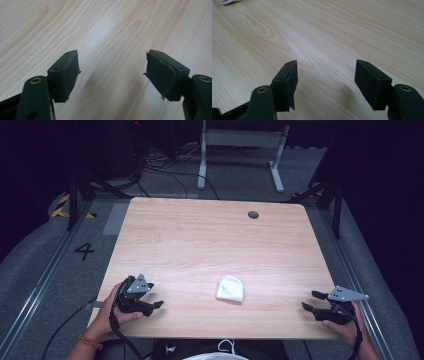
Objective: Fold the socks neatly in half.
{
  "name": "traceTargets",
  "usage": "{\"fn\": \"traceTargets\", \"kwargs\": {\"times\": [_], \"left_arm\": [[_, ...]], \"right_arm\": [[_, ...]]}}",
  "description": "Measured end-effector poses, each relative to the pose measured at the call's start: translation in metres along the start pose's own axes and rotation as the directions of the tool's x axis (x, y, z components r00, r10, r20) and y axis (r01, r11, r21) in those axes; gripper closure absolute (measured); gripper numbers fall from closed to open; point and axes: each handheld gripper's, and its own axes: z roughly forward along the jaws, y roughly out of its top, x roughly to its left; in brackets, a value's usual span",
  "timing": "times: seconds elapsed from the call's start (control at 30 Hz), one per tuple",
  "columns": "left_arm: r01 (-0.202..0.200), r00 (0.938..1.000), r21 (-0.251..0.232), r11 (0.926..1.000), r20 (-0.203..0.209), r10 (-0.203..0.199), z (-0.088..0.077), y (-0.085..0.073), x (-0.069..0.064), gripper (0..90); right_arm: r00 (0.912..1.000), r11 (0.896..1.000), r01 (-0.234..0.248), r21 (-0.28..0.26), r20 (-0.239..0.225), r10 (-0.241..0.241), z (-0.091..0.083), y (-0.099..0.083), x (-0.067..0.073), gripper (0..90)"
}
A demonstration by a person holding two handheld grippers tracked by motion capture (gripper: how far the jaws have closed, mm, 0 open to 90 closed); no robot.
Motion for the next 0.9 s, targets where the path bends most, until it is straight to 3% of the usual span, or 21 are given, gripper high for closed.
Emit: {"fn": "traceTargets", "kwargs": {"times": [0.17,0.3,0.4,0.47,0.5,0.63,0.7,0.9], "left_arm": [[0.043,0.9988,0.001,0.9991,-0.025,-0.043,-0.002,-0.018,0.009,26.3],[0.083,0.9961,-0.047,0.9954,-0.027,-0.084,-0.006,-0.03,0.015,24.2],[0.081,0.9955,-0.038,0.996,-0.047,-0.083,-0.007,-0.03,0.016,22.0],[0.08,0.9957,-0.037,0.9961,-0.043,-0.082,-0.007,-0.03,0.016,21.9],[0.099,0.9941,-0.037,0.9944,-0.042,-0.1,-0.006,-0.03,0.016,21.4],[0.103,0.993,-0.029,0.9942,-0.055,-0.105,-0.006,-0.03,0.017,19.7],[0.132,0.9891,-0.032,0.9908,-0.061,-0.134,-0.005,-0.03,0.015,16.3],[0.139,0.9875,-0.035,0.9897,-0.071,-0.141,-0.005,-0.03,0.014,15.1]], "right_arm": [[0.9991,0.999,-0.036,0.015,0.025,0.035,0.005,-0.002,-0.004,33.6],[0.9968,0.997,-0.076,0.001,0.022,0.076,0.002,-0.003,-0.01,32.7],[0.9945,0.995,-0.096,0.019,0.043,0.095,0.003,-0.004,-0.012,32.4],[0.9954,0.995,-0.085,0.046,0.048,0.083,0.006,-0.003,-0.012,29.5],[0.9958,0.995,-0.082,0.049,0.044,0.08,0.006,-0.002,-0.011,29.2],[0.9959,0.995,-0.081,0.049,0.043,0.079,0.007,-0.002,-0.011,28.8],[0.9957,0.995,-0.083,0.049,0.045,0.081,0.007,-0.002,-0.011,28.5],[0.9948,0.995,-0.09,0.052,0.052,0.087,0.007,-0.002,-0.011,27.0]]}}
